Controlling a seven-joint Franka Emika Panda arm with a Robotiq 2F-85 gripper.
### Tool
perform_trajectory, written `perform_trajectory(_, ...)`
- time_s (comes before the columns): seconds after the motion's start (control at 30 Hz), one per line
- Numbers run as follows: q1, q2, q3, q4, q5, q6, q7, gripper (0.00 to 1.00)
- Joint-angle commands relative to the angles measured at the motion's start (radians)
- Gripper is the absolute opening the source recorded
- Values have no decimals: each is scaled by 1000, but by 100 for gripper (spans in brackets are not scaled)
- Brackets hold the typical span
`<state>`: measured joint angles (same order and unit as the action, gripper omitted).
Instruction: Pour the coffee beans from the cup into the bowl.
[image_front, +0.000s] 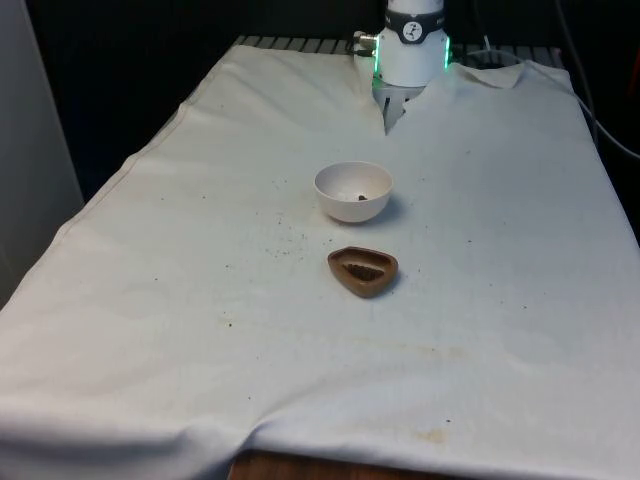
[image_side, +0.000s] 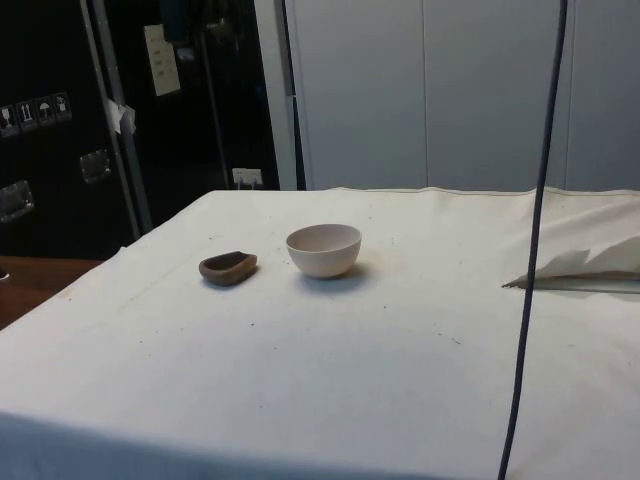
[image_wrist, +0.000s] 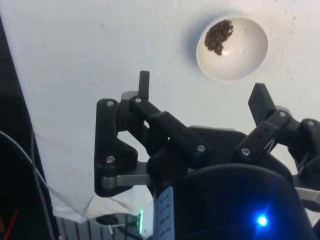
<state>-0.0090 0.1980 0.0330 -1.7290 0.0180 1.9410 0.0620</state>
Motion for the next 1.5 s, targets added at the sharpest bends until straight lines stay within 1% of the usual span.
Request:
perform_trajectory(0.0, 4, 12, 0, 4, -7, 14, 10, 100)
perform_trajectory(0.17, 12, 30, 0, -6, -24, 50, 21, 100)
perform_trajectory(0.2, 12, 30, 0, -6, -24, 50, 21, 100)
perform_trajectory(0.23, 14, 36, 0, -13, -32, 64, 26, 100)
perform_trajectory(0.27, 10, 35, 1, -6, -22, 46, 15, 100)
perform_trajectory(0.3, 15, 38, 0, -15, -36, 69, 28, 100)
perform_trajectory(0.33, 17, 41, 0, -18, -40, 76, 31, 100)
perform_trajectory(0.53, 25, 61, 2, -34, -71, 119, 52, 100)
perform_trajectory(0.57, 21, 59, 4, -31, -62, 106, 42, 100)
perform_trajectory(0.6, 26, 64, 3, -36, -77, 125, 55, 100)
perform_trajectory(0.67, 28, 74, 4, -38, -92, 137, 65, 100)
perform_trajectory(0.77, 29, 87, 6, -39, -107, 150, 74, 100)
perform_trajectory(0.8, 25, 86, 9, -34, -98, 137, 65, 100)
perform_trajectory(0.83, 26, 90, 9, -34, -103, 141, 68, 100)
perform_trajectory(0.87, 30, 97, 7, -38, -117, 160, 81, 100)
perform_trajectory(0.9, 31, 101, 7, -38, -122, 163, 84, 100)
perform_trajectory(1.1, 31, 141, 7, -35, -148, 199, 97, 100)
perform_trajectory(1.13, 28, 133, 10, -34, -138, 184, 88, 100)
perform_trajectory(1.17, 31, 147, 7, -35, -151, 205, 99, 100)
perform_trajectory(1.2, 31, 159, 7, -36, -154, 219, 102, 100)
perform_trajectory(1.23, 31, 159, 7, -36, -154, 219, 102, 100)
perform_trajectory(1.4, 29, 193, 6, -38, -151, 264, 105, 100)
perform_trajectory(1.43, 27, 190, 8, -34, -147, 247, 98, 100)
perform_trajectory(1.47, 28, 198, 6, -38, -150, 272, 105, 100)
